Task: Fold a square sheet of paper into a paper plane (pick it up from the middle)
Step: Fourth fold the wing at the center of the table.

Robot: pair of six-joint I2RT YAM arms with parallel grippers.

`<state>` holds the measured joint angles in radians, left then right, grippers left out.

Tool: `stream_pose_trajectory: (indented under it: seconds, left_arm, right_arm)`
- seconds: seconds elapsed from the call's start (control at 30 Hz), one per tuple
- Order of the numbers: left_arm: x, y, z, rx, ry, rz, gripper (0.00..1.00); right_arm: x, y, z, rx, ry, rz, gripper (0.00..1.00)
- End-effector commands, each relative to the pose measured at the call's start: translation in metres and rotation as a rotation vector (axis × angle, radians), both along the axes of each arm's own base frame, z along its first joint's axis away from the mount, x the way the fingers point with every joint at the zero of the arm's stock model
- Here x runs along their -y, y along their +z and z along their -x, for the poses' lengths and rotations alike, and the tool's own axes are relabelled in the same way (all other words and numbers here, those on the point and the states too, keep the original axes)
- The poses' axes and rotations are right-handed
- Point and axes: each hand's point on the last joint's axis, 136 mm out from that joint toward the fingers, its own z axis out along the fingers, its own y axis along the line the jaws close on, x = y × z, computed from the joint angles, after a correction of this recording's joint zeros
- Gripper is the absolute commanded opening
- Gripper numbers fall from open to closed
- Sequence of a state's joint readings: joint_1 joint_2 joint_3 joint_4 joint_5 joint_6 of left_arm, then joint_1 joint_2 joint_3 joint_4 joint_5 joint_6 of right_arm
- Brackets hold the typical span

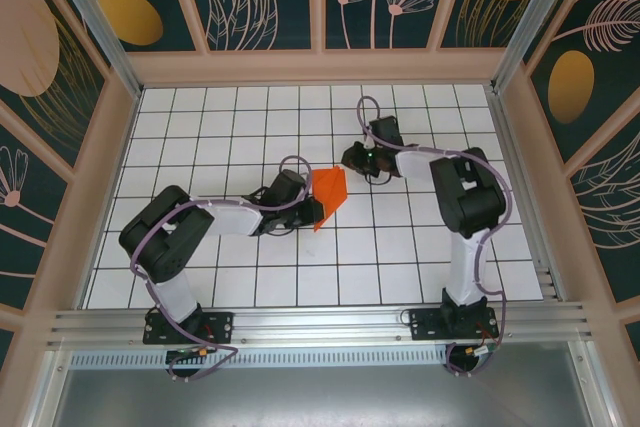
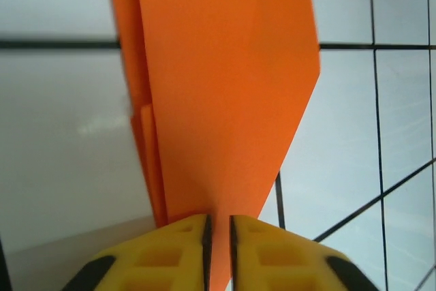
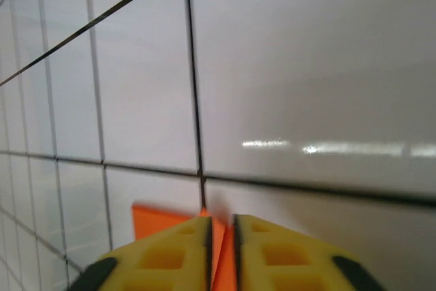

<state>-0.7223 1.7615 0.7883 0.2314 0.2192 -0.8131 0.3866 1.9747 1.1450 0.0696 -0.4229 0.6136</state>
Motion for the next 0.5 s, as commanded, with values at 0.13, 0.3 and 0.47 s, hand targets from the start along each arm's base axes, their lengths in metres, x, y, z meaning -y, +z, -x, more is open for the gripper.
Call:
stream_pose_trajectory:
  seconds: [0.13,0.3,0.47]
  left_arm:
    - [-0.026,0.067,-0.045,0.246,0.164,-0.064,0.50]
    - [-0.059,0.071,-0.057,0.279,0.280,-0.133,0.74]
    - [-0.077,0.069,-0.060,0.277,0.341,-0.138,0.91]
  right_arm:
    - [-0.017,0.026,0.048,-0.008,0.030,-0.097,0.35]
    - [-0.033,0.018,0.061,-0.041,0.043,-0.077,0.38]
    - [-0.042,0.005,0.062,-0.074,0.046,-0.057,0.38]
